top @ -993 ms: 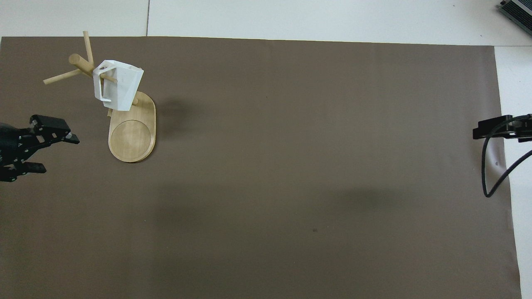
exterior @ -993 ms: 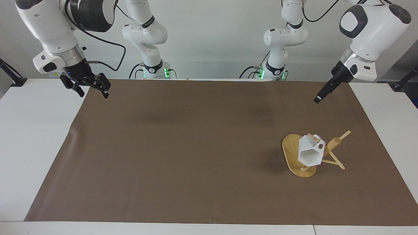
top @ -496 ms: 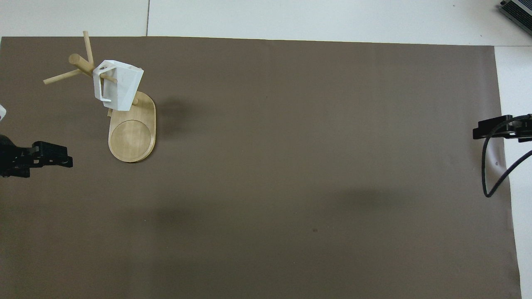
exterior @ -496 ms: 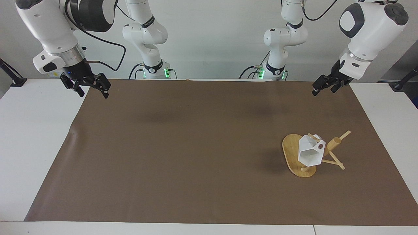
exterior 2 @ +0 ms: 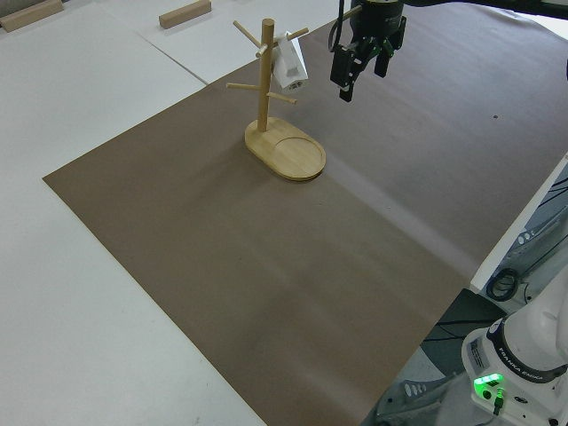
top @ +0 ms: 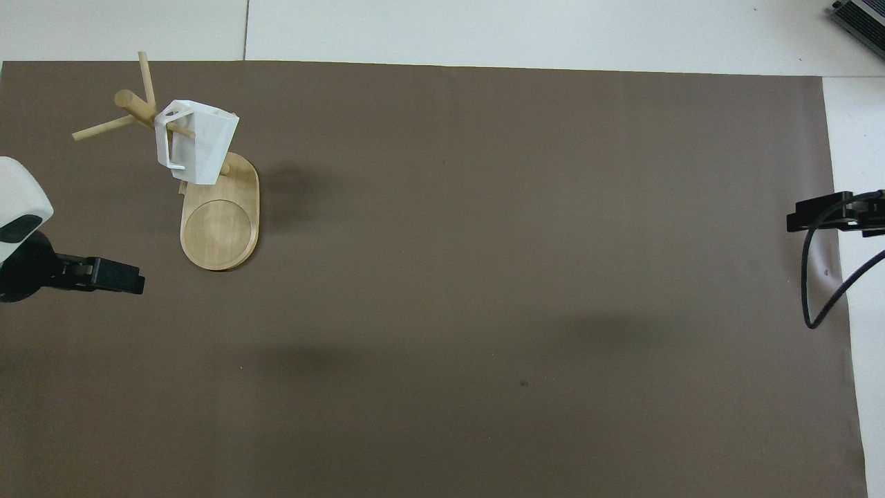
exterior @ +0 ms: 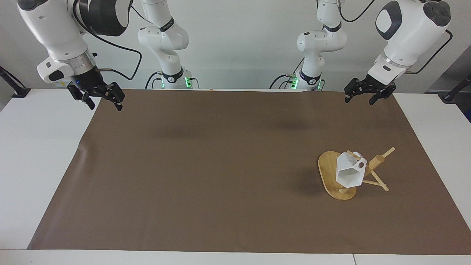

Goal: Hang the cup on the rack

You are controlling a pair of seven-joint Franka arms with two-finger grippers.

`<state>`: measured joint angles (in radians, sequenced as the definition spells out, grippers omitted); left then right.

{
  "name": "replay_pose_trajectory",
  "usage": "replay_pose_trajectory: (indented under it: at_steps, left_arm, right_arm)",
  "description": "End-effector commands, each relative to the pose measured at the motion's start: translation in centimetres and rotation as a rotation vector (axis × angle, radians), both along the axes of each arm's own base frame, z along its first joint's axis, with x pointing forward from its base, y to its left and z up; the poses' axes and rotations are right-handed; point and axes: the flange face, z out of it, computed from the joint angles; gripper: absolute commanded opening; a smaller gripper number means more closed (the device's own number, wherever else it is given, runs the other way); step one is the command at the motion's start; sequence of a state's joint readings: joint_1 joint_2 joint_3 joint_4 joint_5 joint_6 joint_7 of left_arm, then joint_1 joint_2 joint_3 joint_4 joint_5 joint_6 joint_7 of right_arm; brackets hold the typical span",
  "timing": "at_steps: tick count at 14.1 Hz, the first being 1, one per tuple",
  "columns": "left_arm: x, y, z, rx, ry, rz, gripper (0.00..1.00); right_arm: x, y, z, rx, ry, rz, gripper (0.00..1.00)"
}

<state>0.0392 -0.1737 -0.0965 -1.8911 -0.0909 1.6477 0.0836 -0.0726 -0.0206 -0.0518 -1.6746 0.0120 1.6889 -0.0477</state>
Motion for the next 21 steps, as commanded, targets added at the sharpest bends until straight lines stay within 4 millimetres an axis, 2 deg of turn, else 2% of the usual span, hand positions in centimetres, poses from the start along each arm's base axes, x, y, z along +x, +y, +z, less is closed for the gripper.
replay_pose_trajectory:
  at_steps: [1,3,5,8,11,13,16,21]
  left_arm:
    - [-1.4,-2.2,1.2,0.029,-0.005,-0.008,1.0]
    - [-2.2,-4.0,1.9,0.035,-0.015,0.038,1.0]
    - [-2.6,-4.4,2.5,0.038,-0.012,0.046,1.0]
    - [-2.3,-2.9,3.5,0.032,-0.03,0.079,1.0]
    - [-2.8,-1.9,4.1,0.033,-0.029,0.084,1.0]
    - [-1.6,-0.5,6.6,0.064,-0.076,0.042,1.0]
    - [0.3,0.3,8.8,0.069,-0.079,0.028,1.0]
    - [2.4,0.9,7.3,0.079,-0.098,0.022,1.0]
  right_arm:
    - [-0.7,0.0,0.4,-0.01,0.007,-0.008,1.0]
    - [-0.7,0.0,0.4,-0.011,0.007,-0.008,1.0]
    - [-0.7,0.0,0.4,-0.01,0.007,-0.008,1.0]
    - [-0.6,0.3,0.4,-0.01,0.007,-0.004,1.0]
    - [-0.6,0.3,0.4,-0.01,0.007,-0.004,1.0]
    - [-0.6,0.3,0.4,-0.01,0.007,-0.004,1.0]
    - [-0.6,0.4,0.4,-0.01,0.007,-0.002,1.0]
    - [-0.6,0.4,0.4,-0.01,0.007,-0.002,1.0]
